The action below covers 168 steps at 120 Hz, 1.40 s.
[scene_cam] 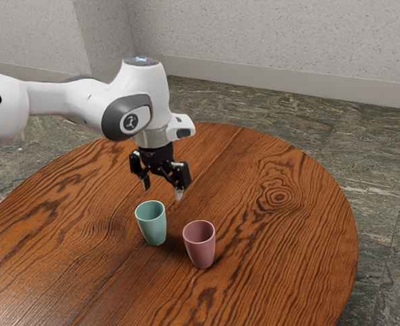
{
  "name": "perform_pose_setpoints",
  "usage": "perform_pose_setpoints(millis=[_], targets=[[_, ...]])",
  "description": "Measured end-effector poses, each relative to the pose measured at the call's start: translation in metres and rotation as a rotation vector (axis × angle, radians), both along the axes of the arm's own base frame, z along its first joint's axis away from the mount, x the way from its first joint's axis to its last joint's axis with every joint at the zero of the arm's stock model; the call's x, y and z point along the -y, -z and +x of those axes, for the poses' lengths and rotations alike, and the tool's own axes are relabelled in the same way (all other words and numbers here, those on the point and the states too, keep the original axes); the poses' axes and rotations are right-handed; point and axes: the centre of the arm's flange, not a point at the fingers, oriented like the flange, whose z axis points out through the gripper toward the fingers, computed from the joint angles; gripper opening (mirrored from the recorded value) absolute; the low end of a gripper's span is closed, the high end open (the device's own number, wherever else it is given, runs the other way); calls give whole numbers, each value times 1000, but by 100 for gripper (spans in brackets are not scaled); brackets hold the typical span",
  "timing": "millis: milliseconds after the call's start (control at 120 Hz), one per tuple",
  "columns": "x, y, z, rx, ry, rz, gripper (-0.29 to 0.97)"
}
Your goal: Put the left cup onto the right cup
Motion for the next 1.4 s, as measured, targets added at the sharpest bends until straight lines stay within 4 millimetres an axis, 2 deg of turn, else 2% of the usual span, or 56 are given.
perform_pose_setpoints(millis=[708, 1133, 1400], targets=[[-10, 17, 10, 19, -31, -14, 68], [-12, 35, 15, 8, -25, -16, 68], [-21, 45, 18, -2, -38, -14, 68]])
